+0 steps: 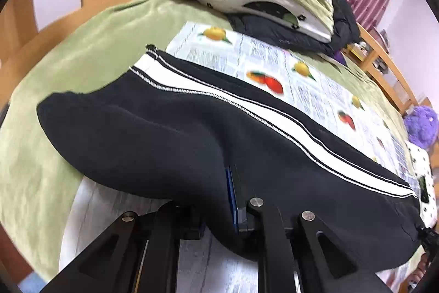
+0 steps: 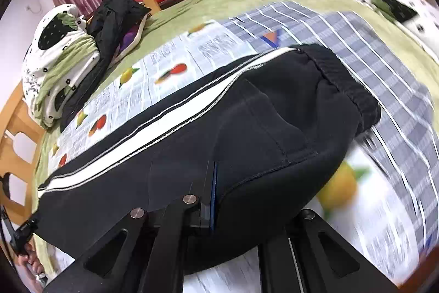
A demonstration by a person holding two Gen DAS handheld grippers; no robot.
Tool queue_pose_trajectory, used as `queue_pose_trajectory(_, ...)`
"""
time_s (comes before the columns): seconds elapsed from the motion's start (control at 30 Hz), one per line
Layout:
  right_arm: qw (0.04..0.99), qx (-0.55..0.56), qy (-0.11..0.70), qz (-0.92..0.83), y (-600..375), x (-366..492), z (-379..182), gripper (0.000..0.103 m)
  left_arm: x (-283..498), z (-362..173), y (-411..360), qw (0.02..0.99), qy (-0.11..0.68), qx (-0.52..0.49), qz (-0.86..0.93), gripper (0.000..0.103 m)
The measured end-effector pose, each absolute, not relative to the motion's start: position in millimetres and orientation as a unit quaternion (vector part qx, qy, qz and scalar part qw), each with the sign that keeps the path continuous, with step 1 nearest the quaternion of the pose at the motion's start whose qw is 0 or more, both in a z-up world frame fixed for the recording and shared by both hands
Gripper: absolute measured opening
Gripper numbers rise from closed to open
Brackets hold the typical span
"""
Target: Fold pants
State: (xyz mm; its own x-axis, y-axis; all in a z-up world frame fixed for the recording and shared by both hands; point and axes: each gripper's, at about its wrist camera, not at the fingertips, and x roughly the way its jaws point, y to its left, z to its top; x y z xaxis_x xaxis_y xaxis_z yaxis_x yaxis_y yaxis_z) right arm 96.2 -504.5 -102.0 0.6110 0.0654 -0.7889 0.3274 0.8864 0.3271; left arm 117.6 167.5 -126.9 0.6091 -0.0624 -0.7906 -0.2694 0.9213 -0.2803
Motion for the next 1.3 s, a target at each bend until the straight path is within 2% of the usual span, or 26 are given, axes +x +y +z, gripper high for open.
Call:
queue_pose_trajectory(0.17,0.855,0.279,0.428,-0.085,-525,46,-112,0.007,79,-140,157,0.874,0.451,-0.176,0.037,0.014)
queue_pose_trajectory(0.27,0.839,0.298,0.444,-0.095,-531,39,-130,0.009,72,-152,148,0.873,0.463,-0.143,0.055,0.023)
queue_pose_trajectory(0.33,0.827,0.274,0.479,-0.107,-528,43,-143,0.017,70,-157,150,0.866,0.472,-0.149,0.074,0.033)
queue_pose_trajectory(0.4,0.822,0.263,0.494,-0.11,-531,38,-144,0.029,65,-156,158,0.859,0.476,-0.17,0.078,0.035)
queue_pose_trajectory(0.47,0.83,0.279,0.469,-0.118,-537,19,-133,0.033,58,-150,163,0.858,0.475,-0.179,0.079,0.035)
queue_pose_trajectory(0.53,0.841,0.288,0.438,-0.136,-539,-2,-122,0.04,48,-141,167,0.863,0.469,-0.165,0.092,0.048)
queue_pose_trajectory(0.57,0.847,0.286,0.424,-0.147,-539,-12,-116,0.042,43,-138,167,0.866,0.464,-0.159,0.097,0.05)
queue_pose_trajectory(0.73,0.866,0.24,0.407,-0.161,-516,-32,-92,0.042,16,-116,159,0.885,0.441,-0.119,0.097,0.051)
queue_pose_trajectory(0.83,0.885,0.173,0.407,-0.146,-479,-27,-64,0.042,4,-89,153,0.899,0.418,-0.096,0.092,0.051)
queue_pose_trajectory(1.0,0.935,0.064,0.329,-0.12,-416,-13,-6,0.044,4,-31,157,0.919,0.37,-0.097,0.094,0.051)
queue_pose_trajectory(1.1,0.946,0.068,0.298,-0.109,-396,2,-6,0.048,18,4,158,0.925,0.355,-0.098,0.096,0.051)
queue_pose_trajectory(1.23,0.922,0.126,0.361,-0.061,-378,41,-30,0.046,38,26,142,0.936,0.34,-0.068,0.06,0.052)
queue_pose_trajectory(1.3,0.921,0.127,0.364,-0.05,-369,55,-35,0.046,43,22,134,0.944,0.321,-0.06,0.047,0.058)
